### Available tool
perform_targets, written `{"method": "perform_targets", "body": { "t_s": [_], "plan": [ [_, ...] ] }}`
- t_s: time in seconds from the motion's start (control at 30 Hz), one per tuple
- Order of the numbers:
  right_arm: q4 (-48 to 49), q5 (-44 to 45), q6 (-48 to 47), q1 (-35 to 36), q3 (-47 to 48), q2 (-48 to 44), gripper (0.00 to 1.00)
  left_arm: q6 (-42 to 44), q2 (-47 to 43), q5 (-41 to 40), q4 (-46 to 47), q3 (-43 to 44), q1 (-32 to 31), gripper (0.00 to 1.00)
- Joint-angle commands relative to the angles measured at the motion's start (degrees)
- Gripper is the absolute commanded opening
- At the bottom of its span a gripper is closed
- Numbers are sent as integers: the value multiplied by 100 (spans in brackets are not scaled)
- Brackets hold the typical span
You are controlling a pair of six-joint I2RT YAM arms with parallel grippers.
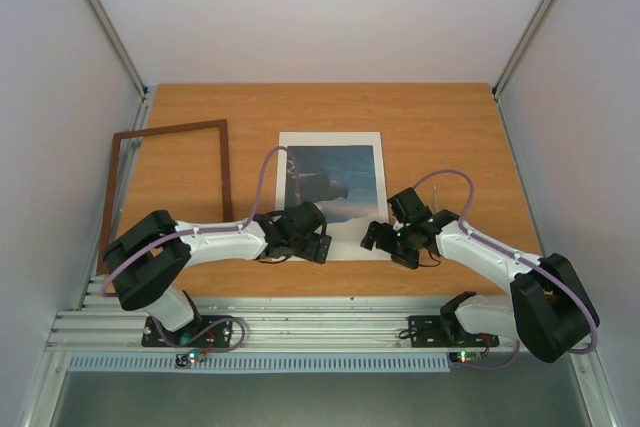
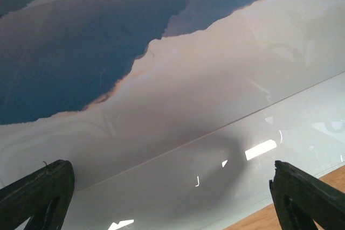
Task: Take the photo out of the frame
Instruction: Adjust the photo frame item on the photo frame.
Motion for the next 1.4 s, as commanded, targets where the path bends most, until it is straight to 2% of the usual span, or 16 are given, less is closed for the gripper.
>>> {"method": "perform_targets", "body": {
  "t_s": [0.0, 0.37, 0.57, 0.83, 1.1, 1.23, 1.37],
  "plan": [
    [231, -178, 36, 10, 143, -15, 98, -245, 295, 523, 123, -135, -17, 99],
    [408, -466, 3, 10, 19, -704, 98, -171, -41, 523, 341, -272, -58, 99],
    [581, -590, 77, 9, -41, -830, 98, -85, -425, 715, 865, -514, -143, 99],
    [883, -573, 128, 1, -139, -803, 99, 341, -799, 11, 1206, -620, -608, 99],
    [1256, -793, 225, 1, -234, -694, 98, 653, -502, -779, 1393, -559, -853, 99],
    [1211, -818, 246, 0, -164, -773, 98, 1071, -424, -1371, 1890, -604, -1243, 99],
    [1190, -878, 306, 1, -102, -770, 99, 1347, -262, -1671, 2387, -644, -1375, 100]
  ]
}}
